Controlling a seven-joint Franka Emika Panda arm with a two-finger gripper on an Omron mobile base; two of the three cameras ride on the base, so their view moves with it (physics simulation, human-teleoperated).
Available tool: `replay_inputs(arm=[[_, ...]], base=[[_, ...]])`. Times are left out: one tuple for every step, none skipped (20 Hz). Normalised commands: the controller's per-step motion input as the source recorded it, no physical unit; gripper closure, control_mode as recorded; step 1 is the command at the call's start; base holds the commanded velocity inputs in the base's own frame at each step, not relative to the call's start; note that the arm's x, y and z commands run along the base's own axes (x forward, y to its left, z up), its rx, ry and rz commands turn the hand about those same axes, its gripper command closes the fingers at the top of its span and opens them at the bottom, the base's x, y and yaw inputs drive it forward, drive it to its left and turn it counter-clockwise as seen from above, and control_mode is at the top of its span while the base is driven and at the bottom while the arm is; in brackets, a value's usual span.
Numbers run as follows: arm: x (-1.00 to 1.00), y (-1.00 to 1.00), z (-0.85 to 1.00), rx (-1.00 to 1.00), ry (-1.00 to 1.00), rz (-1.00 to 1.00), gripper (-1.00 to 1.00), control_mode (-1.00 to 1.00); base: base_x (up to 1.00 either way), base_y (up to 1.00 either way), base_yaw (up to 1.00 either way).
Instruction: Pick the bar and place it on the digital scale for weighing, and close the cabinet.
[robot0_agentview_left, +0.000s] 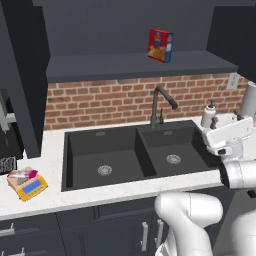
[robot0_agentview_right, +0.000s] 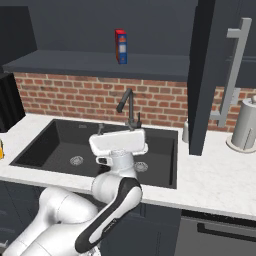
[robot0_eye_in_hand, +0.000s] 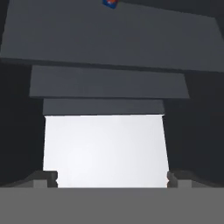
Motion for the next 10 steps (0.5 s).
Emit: replay_inputs(arm=[[0.15, -0.34, 0.07, 0.08, 0.21, -0.17, -1.0, -1.0], [0.11, -0.4, 0.06, 0.05, 0.31, -0.22, -1.0, -1.0], [0.13, -0.41, 0.11, 0.05, 0.35, -0.23, -1.0, -1.0], [0.08, -0.44, 0.1, 0.03, 0.44, -0.26, -1.0, -1.0], [0.09, -0.46, 0.08, 0.02, 0.47, -0.26, -1.0, -1.0], [0.07, -0.49, 0.14, 0.02, 0.46, -0.25, -1.0, -1.0], [0.06, -0.47, 0.11, 0.02, 0.46, -0.25, -1.0, -1.0], [0.08, -0.48, 0.1, 0.03, 0.44, -0.25, -1.0, -1.0], [0.13, -0.46, 0.04, 0.03, 0.4, -0.23, -1.0, -1.0], [0.14, -0.45, 0.0, 0.03, 0.32, -0.2, -1.0, -1.0]], base=[[0.0, 0.0, 0.0], [0.0, 0.0, 0.0], [0.0, 0.0, 0.0], [0.0, 0.0, 0.0], [0.0, 0.0, 0.0], [0.0, 0.0, 0.0], [0.0, 0.0, 0.0], [0.0, 0.0, 0.0], [0.0, 0.0, 0.0], [0.0, 0.0, 0.0]])
